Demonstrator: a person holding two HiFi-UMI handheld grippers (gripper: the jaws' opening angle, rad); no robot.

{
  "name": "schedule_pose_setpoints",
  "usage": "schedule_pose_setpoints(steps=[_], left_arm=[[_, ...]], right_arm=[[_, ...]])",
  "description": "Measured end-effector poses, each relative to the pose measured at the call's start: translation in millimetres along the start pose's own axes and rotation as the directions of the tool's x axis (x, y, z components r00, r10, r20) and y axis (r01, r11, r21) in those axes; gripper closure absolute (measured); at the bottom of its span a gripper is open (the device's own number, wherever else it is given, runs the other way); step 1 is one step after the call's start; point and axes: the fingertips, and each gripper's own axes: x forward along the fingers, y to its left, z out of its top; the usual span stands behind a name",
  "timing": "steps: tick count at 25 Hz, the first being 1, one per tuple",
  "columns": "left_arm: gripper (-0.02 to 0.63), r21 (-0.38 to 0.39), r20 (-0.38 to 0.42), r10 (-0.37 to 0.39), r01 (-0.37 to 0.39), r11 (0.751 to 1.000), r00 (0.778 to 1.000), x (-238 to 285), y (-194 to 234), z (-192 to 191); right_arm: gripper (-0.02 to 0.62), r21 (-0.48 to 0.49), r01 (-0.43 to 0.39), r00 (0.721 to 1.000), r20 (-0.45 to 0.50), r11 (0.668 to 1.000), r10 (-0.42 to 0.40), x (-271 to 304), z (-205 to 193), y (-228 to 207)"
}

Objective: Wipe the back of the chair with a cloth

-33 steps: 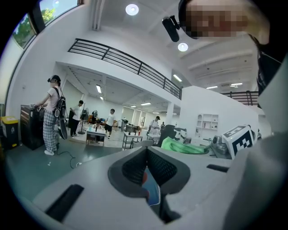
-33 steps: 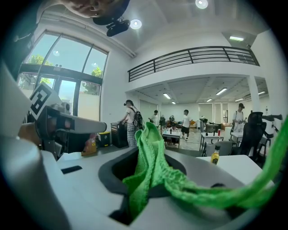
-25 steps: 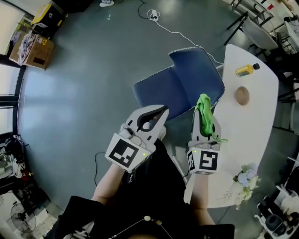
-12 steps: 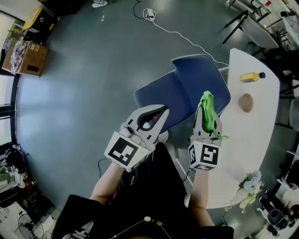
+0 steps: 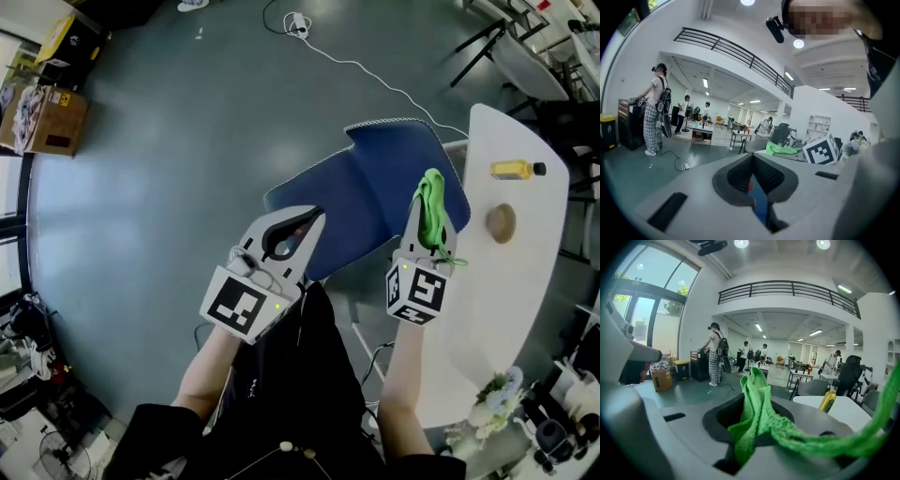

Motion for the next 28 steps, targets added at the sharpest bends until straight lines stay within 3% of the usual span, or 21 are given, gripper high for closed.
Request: schedule_pose_setpoints(steps=[10, 15, 21, 28], left_arm=[[0.604, -0.043, -0.060, 0.051, -0.054, 0.998, 0.997, 12.1, 39.5, -54.2], [0.604, -0.054, -0.108, 0.031, -0.037, 0.998, 0.994, 27.4, 45.2, -92.8], [0.604, -0.071, -0.106, 0.030, -0.038, 0.997, 0.994, 41.7, 52.3, -103.9], [0.604, -0.129, -0.102, 0.063, -0.076, 0.989, 0.993, 44.8, 74.9, -118.5]], right_arm=[[0.551, -0.026, 0.194, 0.980, 0.037, 0.981, -0.193, 56.7, -32.7, -33.5], [0.551, -0.064, 0.259, 0.965, 0.048, 0.964, -0.256, 92.7, -41.7, -43.9], [0.551, -0.133, 0.342, 0.940, 0.058, 0.930, -0.337, 116.0, -43.6, -61.2], [0.551, -0.208, 0.345, 0.938, 0.067, 0.915, -0.339, 138.1, -51.8, -59.2]])
